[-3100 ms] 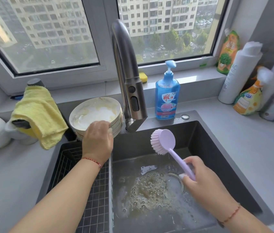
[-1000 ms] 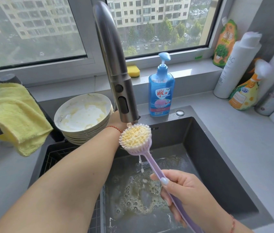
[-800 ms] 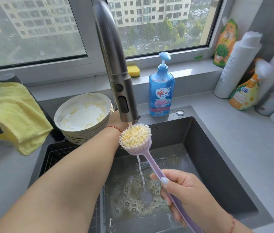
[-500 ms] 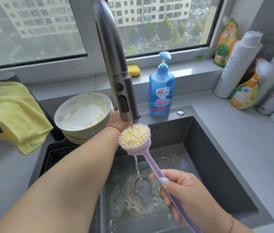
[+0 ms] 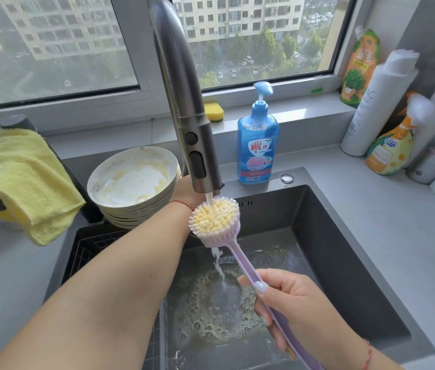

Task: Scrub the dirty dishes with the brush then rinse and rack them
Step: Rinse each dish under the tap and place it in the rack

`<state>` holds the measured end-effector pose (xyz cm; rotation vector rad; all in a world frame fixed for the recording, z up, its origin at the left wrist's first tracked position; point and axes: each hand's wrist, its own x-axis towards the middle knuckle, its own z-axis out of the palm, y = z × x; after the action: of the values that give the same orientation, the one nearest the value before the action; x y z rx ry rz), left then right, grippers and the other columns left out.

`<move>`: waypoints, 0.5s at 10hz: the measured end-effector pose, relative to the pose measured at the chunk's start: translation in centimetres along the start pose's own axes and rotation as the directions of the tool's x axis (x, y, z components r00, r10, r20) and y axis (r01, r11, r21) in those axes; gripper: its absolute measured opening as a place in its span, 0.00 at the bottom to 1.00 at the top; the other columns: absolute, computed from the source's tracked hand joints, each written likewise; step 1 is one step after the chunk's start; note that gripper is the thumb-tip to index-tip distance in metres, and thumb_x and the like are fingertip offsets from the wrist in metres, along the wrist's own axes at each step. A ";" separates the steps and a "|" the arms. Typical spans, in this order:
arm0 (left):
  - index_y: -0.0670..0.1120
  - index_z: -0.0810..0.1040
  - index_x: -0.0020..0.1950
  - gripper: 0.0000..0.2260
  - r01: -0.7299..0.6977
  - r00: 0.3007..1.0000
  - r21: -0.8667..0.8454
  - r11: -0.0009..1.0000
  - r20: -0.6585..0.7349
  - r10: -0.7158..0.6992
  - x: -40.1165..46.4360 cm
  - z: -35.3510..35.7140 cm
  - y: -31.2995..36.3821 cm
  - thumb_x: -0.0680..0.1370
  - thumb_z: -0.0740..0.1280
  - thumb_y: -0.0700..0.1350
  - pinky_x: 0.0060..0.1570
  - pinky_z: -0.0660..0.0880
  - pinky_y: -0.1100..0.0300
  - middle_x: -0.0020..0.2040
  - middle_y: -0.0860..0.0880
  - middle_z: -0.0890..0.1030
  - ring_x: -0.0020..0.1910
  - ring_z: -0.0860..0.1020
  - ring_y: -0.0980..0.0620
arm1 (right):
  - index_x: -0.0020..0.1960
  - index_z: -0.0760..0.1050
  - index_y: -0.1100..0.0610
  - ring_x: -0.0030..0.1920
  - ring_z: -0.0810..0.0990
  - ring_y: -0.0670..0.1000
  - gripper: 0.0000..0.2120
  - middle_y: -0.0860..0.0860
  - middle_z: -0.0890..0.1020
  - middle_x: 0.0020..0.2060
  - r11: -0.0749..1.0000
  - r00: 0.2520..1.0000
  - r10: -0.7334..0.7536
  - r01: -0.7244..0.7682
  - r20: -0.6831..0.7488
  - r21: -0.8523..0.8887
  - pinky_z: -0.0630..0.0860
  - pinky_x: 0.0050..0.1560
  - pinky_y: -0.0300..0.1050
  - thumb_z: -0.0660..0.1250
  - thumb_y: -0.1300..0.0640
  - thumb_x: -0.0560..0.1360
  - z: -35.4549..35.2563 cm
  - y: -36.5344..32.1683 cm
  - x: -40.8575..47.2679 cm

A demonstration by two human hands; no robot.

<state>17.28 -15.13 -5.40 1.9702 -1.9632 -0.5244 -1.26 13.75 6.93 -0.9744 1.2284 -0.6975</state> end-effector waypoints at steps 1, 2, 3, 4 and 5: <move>0.50 0.76 0.47 0.05 0.004 1.000 0.032 0.999 -0.013 -0.004 -0.2 -0.3 0.1 0.74 0.69 0.48 0.24 0.58 0.69 0.34 0.56 0.72 0.29 0.67 0.62 | 0.51 0.81 0.50 0.20 0.71 0.50 0.12 0.53 0.76 0.28 1.000 1.000 0.005 -0.005 -0.004 0.005 0.71 0.25 0.42 0.59 0.56 0.81 0.0 0.0 0.0; 0.51 0.73 0.45 0.05 -0.023 1.000 0.024 0.999 0.021 0.023 -0.8 -0.6 0.3 0.75 0.69 0.48 0.24 0.58 0.68 0.34 0.56 0.71 0.30 0.68 0.61 | 0.51 0.81 0.50 0.20 0.71 0.50 0.11 0.53 0.76 0.28 1.000 1.000 0.003 -0.003 -0.005 0.002 0.71 0.26 0.42 0.59 0.56 0.81 0.0 0.0 0.0; 0.52 0.70 0.43 0.05 -0.053 0.990 0.151 0.987 0.141 0.031 0.0 -1.1 0.5 0.74 0.64 0.52 0.27 0.59 0.66 0.34 0.56 0.71 0.40 0.80 0.47 | 0.52 0.81 0.51 0.20 0.71 0.50 0.11 0.54 0.76 0.28 1.000 1.000 0.009 -0.008 -0.006 0.016 0.69 0.23 0.41 0.59 0.57 0.81 0.0 0.3 -0.1; 0.51 0.72 0.47 0.04 -0.102 0.995 0.131 0.986 -0.001 0.103 -4.6 -3.7 2.3 0.78 0.63 0.50 0.31 0.63 0.63 0.36 0.53 0.71 0.37 0.75 0.46 | 0.53 0.81 0.55 0.19 0.70 0.50 0.11 0.56 0.75 0.28 0.997 0.999 0.046 -0.047 0.019 0.063 0.67 0.21 0.40 0.59 0.60 0.81 -0.2 0.6 -0.2; 0.46 0.75 0.45 0.08 -0.099 0.972 -0.205 0.974 -0.228 0.051 -12.8 -6.6 4.1 0.81 0.62 0.47 0.39 0.72 0.56 0.39 0.49 0.76 0.38 0.74 0.46 | 0.52 0.82 0.56 0.20 0.70 0.51 0.11 0.57 0.76 0.28 0.990 0.990 0.132 -0.134 0.043 0.050 0.67 0.22 0.41 0.60 0.59 0.80 -0.7 1.2 -0.3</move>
<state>16.78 -2.69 2.85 1.7336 -1.7578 -0.4549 -2.08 14.41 5.96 -0.8510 1.2224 -0.5997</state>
